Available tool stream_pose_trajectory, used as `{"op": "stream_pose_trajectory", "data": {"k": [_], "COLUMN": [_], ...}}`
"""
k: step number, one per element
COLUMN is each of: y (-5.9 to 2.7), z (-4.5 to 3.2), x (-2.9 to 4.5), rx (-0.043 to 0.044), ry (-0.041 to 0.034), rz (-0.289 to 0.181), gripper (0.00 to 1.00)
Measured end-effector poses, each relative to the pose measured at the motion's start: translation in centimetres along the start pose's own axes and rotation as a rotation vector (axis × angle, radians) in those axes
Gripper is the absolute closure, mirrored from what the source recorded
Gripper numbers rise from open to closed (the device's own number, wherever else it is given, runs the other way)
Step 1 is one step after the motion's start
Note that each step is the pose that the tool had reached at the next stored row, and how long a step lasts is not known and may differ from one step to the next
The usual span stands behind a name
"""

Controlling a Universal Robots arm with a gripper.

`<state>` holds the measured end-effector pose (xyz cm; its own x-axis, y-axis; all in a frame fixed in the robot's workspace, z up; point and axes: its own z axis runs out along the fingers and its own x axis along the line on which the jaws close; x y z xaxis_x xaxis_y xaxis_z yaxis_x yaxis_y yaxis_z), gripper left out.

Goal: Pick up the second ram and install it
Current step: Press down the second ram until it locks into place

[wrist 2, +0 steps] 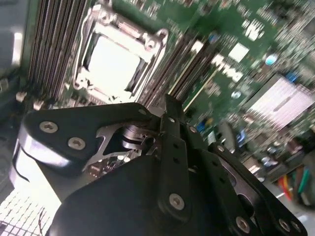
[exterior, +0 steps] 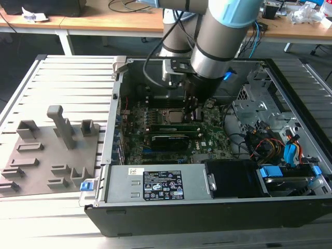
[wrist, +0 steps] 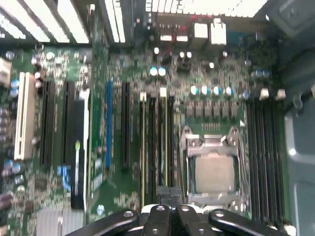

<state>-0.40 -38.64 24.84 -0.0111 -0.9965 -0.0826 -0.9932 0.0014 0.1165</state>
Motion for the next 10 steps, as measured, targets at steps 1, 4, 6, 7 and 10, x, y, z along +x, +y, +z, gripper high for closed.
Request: {"op": "stream_pose_trajectory", "data": {"k": [1,4,6,7,10], "y": [0.78,2.50,3.60,4.26,5.20], "z": [0.09,0.33,0.50,0.64,1.70], "x": [0.01,0.03,0.03,0.05,0.07], "rx": [0.0007,0.0023,0.0039,0.0050,0.0059], "ry": [0.0002,-0.0001,-0.0003,-0.0002,-0.0002], "rz": [0.000,0.000,0.000,-0.001,0.000], "gripper": [0.89,0.89,0.89,0.89,0.89]}}
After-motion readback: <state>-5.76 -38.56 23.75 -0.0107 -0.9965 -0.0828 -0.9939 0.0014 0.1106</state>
